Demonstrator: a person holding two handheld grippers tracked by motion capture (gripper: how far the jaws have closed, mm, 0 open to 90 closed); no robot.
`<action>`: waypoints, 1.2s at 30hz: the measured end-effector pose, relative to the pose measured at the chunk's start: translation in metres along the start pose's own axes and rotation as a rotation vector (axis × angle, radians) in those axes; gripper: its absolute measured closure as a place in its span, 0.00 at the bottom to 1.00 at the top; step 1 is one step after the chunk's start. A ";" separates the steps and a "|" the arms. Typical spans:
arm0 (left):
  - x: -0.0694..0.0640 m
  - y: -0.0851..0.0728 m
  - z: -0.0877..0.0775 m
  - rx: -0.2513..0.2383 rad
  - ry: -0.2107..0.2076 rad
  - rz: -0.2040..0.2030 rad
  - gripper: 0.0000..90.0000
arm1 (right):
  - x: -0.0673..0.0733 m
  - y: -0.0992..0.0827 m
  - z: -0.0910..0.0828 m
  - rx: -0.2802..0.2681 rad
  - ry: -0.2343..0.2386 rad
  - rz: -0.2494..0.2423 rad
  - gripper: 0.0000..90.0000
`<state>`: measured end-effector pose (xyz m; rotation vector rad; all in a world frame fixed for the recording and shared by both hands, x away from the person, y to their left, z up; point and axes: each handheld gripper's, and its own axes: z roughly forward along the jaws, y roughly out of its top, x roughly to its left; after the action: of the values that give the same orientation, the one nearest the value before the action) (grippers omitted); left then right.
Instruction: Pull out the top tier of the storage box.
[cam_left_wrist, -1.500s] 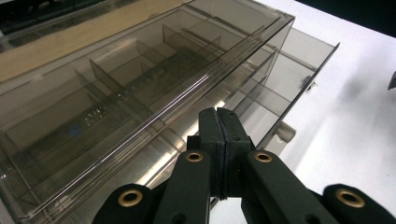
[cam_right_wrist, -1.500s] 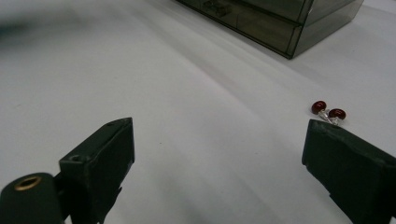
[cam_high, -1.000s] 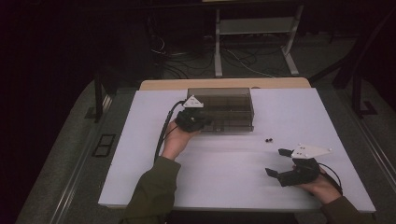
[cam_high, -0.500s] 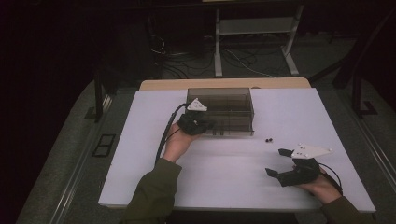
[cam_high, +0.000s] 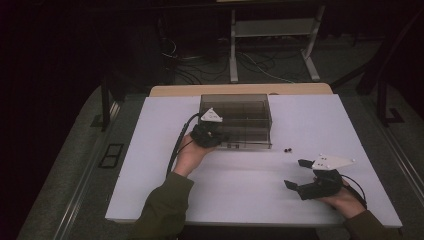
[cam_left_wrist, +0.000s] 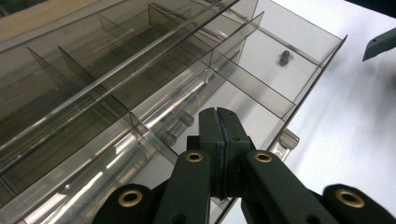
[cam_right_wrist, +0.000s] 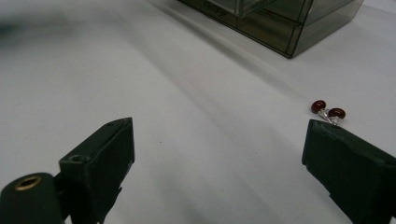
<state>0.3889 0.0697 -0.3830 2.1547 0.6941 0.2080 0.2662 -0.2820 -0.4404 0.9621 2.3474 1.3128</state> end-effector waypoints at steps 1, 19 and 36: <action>-0.001 0.000 0.000 -0.005 0.000 -0.007 0.99 | 0.000 0.000 0.000 0.000 0.000 0.001 0.10; 0.009 -0.006 -0.024 -0.010 0.045 -0.006 0.99 | 0.000 0.000 0.000 0.001 0.000 -0.001 0.10; 0.007 -0.014 -0.020 0.014 0.013 -0.011 0.99 | 0.001 0.000 0.000 0.003 0.002 -0.004 0.10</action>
<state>0.3815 0.0936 -0.3818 2.1639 0.7163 0.2116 0.2660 -0.2815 -0.4405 0.9566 2.3521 1.3094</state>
